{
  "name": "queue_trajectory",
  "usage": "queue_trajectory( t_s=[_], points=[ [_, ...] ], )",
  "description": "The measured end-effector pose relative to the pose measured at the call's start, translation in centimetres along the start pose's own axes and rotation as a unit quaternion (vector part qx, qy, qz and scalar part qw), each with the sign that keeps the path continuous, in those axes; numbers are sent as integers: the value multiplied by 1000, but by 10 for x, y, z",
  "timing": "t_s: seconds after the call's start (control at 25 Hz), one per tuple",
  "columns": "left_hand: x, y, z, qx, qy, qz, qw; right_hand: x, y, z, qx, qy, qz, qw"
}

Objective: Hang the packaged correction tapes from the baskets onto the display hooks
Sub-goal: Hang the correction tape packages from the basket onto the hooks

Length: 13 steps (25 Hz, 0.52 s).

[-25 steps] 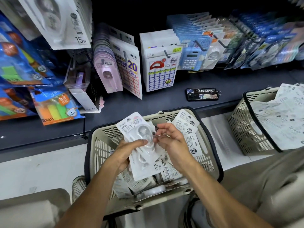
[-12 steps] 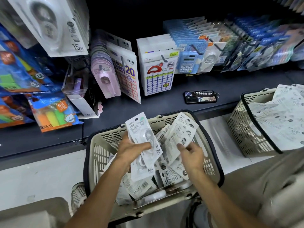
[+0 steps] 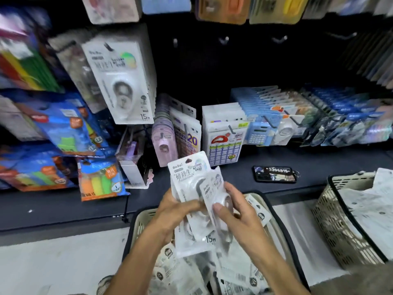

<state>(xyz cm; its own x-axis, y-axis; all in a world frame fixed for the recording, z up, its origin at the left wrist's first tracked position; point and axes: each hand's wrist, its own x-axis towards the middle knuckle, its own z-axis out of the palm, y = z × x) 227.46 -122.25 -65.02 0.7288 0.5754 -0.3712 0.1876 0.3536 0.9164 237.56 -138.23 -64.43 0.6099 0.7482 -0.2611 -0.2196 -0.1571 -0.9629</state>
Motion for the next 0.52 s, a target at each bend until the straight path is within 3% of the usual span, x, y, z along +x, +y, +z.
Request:
queue_trajectory(
  t_s=[0.2,0.32,0.52],
  points=[
    [-29,66,-6,-9,20,91,996,6,-67,23,-99,151,42,983],
    [-46,117,-34,9,53,138,989,13,-115,30,-23,143,-33,989],
    [-73,198,-77,18,75,218,973,36,-184,49,32,46,-187,981]
  ],
)
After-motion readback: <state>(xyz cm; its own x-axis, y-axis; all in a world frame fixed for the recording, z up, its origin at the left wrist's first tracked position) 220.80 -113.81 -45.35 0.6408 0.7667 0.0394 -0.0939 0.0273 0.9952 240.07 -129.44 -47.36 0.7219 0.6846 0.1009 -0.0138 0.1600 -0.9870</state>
